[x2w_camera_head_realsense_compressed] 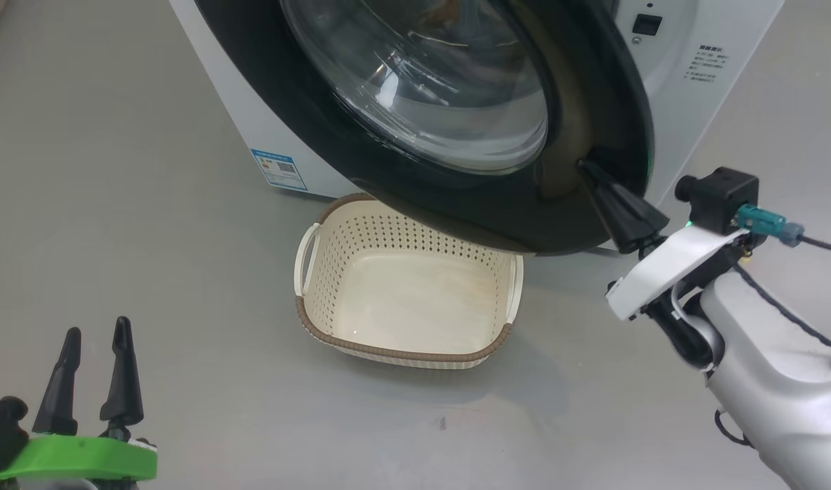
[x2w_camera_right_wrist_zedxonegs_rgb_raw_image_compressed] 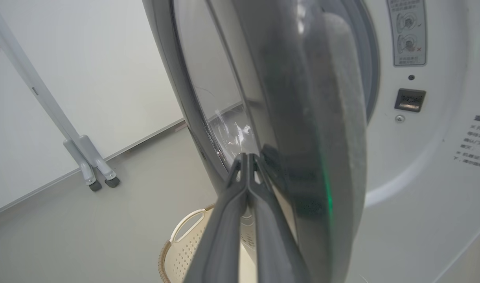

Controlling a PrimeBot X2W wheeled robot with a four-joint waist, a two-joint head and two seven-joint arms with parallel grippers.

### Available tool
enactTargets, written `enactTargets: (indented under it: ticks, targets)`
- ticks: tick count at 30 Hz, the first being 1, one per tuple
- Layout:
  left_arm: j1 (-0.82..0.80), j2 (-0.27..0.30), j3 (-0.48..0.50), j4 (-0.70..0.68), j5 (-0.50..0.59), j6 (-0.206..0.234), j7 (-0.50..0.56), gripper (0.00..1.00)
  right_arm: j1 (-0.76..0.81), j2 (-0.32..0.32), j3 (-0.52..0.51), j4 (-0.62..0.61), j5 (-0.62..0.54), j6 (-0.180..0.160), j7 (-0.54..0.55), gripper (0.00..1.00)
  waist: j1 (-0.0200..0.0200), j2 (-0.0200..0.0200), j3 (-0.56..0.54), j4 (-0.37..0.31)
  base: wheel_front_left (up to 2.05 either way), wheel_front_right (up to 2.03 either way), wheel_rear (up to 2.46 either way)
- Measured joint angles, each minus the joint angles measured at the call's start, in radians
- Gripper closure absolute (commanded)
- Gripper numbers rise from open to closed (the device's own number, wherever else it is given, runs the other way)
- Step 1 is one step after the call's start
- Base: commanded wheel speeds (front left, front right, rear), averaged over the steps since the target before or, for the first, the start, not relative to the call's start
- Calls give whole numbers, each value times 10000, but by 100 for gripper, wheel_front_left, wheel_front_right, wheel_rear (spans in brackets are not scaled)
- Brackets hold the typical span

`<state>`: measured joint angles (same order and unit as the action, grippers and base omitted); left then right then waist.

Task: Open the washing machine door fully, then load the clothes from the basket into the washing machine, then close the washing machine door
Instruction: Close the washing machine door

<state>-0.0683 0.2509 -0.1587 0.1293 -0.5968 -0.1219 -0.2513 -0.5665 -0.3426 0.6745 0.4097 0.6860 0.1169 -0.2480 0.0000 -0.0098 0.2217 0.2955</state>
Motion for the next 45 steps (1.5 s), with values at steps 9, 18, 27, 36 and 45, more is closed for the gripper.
enactTargets:
  ticks: [9,18,27,36,45]
  targets:
    - [-254,-12,46,-33,-25,0,0,0,-869,-359,-640,433,-71,-290,-2,100,0,0,509,189,0,0,0]
    - [-451,-21,82,-59,-217,0,0,0,-1766,-637,-1072,920,-84,-387,-2,100,0,0,932,268,0,0,0]
    - [-722,-56,19,-82,-286,0,0,0,-2503,-863,-1354,1298,-84,-389,-29,100,0,0,1261,341,0,0,0]
    - [-872,-48,-4,-29,-288,0,0,0,-2897,-943,-1659,1703,-86,-771,-33,100,0,0,1429,426,0,0,0]
    - [-917,-48,61,50,-288,0,0,0,-2917,-748,-1661,2102,-194,-924,-117,100,0,0,1363,403,0,0,0]
